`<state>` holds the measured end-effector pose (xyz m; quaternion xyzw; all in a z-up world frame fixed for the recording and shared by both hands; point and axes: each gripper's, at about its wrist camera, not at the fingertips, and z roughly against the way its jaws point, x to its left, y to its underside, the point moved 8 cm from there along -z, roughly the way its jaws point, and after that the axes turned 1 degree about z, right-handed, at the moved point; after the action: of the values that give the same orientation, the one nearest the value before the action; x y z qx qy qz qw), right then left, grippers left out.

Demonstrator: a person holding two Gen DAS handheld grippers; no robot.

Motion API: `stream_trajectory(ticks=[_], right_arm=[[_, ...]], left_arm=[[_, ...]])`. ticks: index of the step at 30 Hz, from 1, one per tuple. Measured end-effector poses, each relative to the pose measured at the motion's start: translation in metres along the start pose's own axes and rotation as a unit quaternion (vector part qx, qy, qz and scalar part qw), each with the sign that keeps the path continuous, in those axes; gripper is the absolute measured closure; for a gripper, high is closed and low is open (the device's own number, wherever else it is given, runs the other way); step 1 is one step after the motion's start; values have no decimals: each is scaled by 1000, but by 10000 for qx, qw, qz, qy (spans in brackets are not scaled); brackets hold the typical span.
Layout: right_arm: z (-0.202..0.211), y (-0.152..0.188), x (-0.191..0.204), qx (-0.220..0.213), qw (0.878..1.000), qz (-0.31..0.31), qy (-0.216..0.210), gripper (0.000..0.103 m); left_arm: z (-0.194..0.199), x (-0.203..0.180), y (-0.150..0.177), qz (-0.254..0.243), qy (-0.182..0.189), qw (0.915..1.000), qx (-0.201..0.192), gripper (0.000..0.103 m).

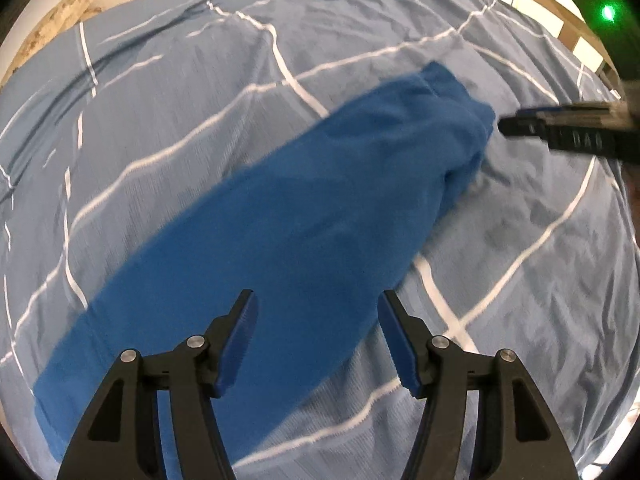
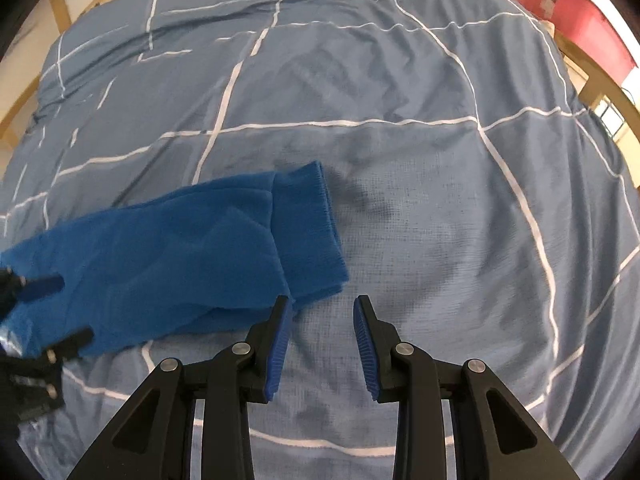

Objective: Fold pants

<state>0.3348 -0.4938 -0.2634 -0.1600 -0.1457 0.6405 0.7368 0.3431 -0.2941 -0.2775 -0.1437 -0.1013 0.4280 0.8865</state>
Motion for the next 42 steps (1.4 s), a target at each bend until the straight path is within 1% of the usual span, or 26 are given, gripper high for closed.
stream_trajectory(ticks=[3,6,8,10,13,15,16,17,18,20,23,25,28,30,31,32,34,38,41,42], right_arm=[[-6,-3,-1,-14,9999,-100,-130,71],[-11,-7,-5,-45,9994,-287,-204,71],[-15,-9,-10,-56,9983,-529,-256,71],[-20,-9,-15,-15,9956,-856,-380,71],[-30,-8,-18,60,9909,-1242,-520,72],[-37,-8,-18,116,9884,-1393,-590,74],[-39,-7,-19,131,9873,-1462,-614,79],[-39,-7,-19,125,9872,-1477,-584,88],[-37,-9,-19,90,9882,-1439,-513,93],[-31,-12,-20,13,9882,-1446,-510,95],[-17,-16,-22,-170,9906,-1320,-309,96],[-13,-16,-21,-161,9916,-1273,-128,96],[-13,-15,-20,-158,9922,-1233,14,96],[-11,-16,-20,-187,9935,-1084,294,93],[-8,-16,-20,-210,9937,-1022,419,89],[-6,-15,-20,-240,9940,-966,448,83],[5,-17,-15,-343,9948,-808,512,80],[30,-11,8,-488,9965,-539,410,79],[48,1,40,-486,9980,-386,105,79],[55,7,57,-460,9984,-324,-56,79]], left_arm=[[-6,-2,5,149,54,9998,123,42],[-8,-2,3,212,-24,9998,68,42],[-12,-2,2,263,-55,9996,84,42],[-17,-2,3,353,-62,9992,187,42],[-20,-3,6,413,-54,9988,240,42],[-21,-4,9,341,-116,9990,263,42],[-22,-4,11,293,-161,9991,276,42],[-22,-4,12,279,-180,9990,284,42],[-23,-4,12,274,-190,9990,294,42],[-22,-3,15,315,-193,9988,306,42],[-21,1,20,420,-232,9982,361,42],[-19,4,23,511,-246,9977,375,42],[-13,9,29,632,-277,9969,371,42],[-7,13,34,687,-355,9964,361,42],[-1,15,37,722,-382,9961,345,42],[5,18,41,764,-403,9958,318,42],[21,22,48,893,-449,9947,251,42],[60,35,69,1190,-551,9913,115,42],[86,47,87,1388,-602,9885,31,42],[93,52,94,1452,-628,9874,-1,42]])
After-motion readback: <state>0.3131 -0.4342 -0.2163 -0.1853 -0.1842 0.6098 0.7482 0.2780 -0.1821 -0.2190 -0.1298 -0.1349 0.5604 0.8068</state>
